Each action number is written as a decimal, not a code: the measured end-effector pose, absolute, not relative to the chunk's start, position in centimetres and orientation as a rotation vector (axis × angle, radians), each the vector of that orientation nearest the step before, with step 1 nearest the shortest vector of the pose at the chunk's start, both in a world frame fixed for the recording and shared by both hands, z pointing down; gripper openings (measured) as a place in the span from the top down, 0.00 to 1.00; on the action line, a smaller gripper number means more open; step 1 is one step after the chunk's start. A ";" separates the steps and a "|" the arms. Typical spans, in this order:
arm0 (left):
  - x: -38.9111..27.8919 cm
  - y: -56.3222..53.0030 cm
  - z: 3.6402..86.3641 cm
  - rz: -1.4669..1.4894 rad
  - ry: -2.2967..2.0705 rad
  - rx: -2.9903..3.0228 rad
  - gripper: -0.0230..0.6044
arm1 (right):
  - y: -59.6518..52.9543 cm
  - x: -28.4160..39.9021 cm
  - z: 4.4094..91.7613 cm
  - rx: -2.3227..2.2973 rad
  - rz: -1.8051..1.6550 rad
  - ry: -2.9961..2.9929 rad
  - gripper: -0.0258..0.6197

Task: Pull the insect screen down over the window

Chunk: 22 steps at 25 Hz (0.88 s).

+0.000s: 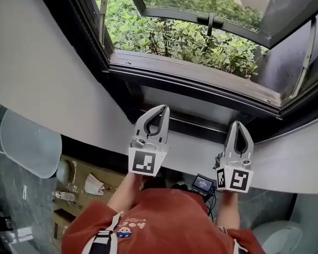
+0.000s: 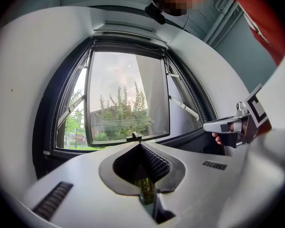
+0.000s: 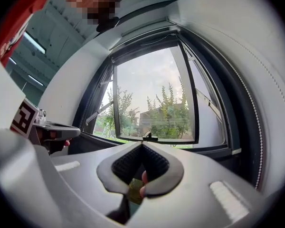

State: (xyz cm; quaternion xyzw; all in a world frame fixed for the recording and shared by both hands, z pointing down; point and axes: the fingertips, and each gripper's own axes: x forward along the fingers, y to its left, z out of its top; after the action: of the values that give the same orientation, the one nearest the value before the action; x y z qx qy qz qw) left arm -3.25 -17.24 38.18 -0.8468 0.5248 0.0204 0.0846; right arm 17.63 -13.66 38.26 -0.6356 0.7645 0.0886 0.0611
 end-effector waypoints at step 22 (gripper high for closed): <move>-4.8 -19.1 35.1 0.159 1.518 -2.519 0.96 | -15.2 17.2 33.7 -1.889 0.312 2.189 0.94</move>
State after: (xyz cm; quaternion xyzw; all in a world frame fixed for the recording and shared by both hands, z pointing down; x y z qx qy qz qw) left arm -4.84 -19.06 35.05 -0.8511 0.5130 0.0536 0.0982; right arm 17.22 -15.20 33.65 -0.6451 0.7476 0.1064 0.1165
